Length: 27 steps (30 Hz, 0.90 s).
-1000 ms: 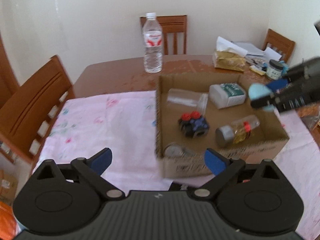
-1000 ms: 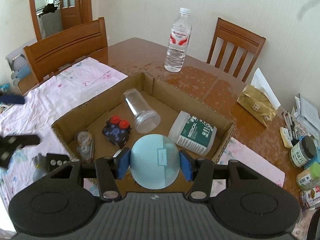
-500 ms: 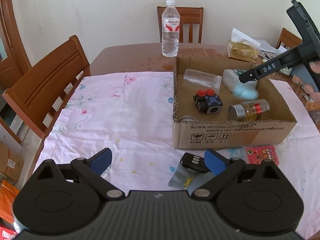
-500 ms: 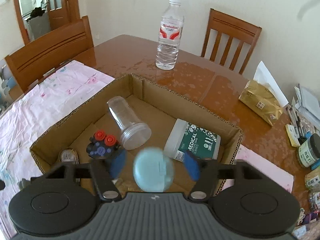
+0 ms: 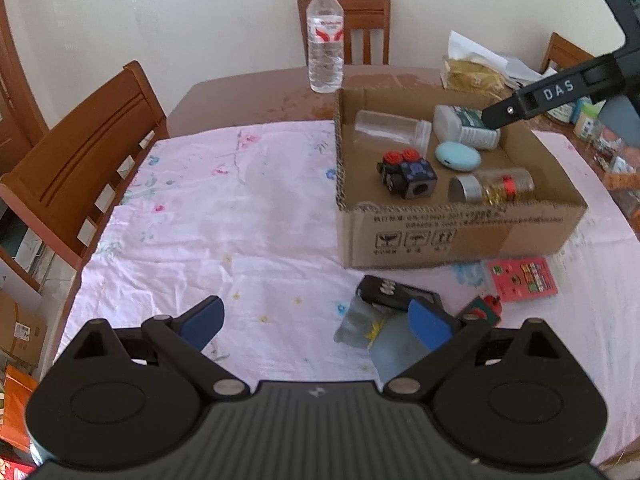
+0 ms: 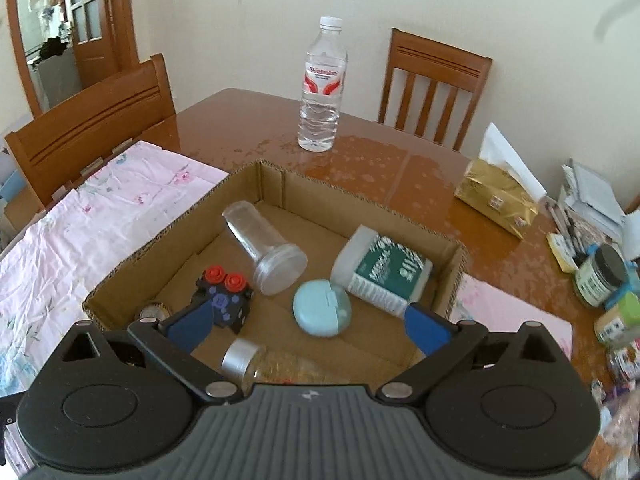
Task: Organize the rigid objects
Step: 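Grasp the grey elephant toy with left tool while right tool grasps the pink card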
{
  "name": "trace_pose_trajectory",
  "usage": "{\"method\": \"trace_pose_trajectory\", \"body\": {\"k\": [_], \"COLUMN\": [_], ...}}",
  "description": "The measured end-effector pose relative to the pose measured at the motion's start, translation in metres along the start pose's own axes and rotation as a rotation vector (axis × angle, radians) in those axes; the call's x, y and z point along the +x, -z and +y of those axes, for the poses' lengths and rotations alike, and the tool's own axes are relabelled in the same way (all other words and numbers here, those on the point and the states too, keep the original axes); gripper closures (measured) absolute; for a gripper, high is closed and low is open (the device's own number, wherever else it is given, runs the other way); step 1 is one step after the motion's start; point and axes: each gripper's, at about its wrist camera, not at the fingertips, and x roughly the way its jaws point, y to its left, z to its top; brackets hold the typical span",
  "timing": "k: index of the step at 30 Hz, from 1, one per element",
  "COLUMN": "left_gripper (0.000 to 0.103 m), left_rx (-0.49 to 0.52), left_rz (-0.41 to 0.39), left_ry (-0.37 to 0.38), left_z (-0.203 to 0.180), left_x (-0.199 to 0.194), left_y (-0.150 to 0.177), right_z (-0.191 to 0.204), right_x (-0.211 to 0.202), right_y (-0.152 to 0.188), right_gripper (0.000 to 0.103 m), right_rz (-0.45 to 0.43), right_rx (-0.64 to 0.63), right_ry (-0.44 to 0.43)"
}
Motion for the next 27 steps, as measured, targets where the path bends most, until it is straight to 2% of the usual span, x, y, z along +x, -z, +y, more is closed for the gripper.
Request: {"method": "trace_pose_trajectory", "body": {"k": [14,23,27], "left_gripper": [0.005,0.005,0.005], "left_rx": [0.058,0.128,0.148], "left_rz": [0.028,0.065,0.080], "left_ry": [0.090,0.169,0.187], "left_z": [0.004,0.010,0.013], "left_x": [0.002,0.012,0.014], "left_y": [0.022,0.040,0.047], "right_z": [0.014,0.033,0.044], "right_x": [-0.038,-0.002,0.019], "right_y": [0.061,0.111,0.120], "right_gripper": [0.000,0.000,0.000], "right_rz": [0.018,0.141,0.179], "right_rx": [0.175,0.283,0.296], "right_ry": [0.080,0.088,0.115]}}
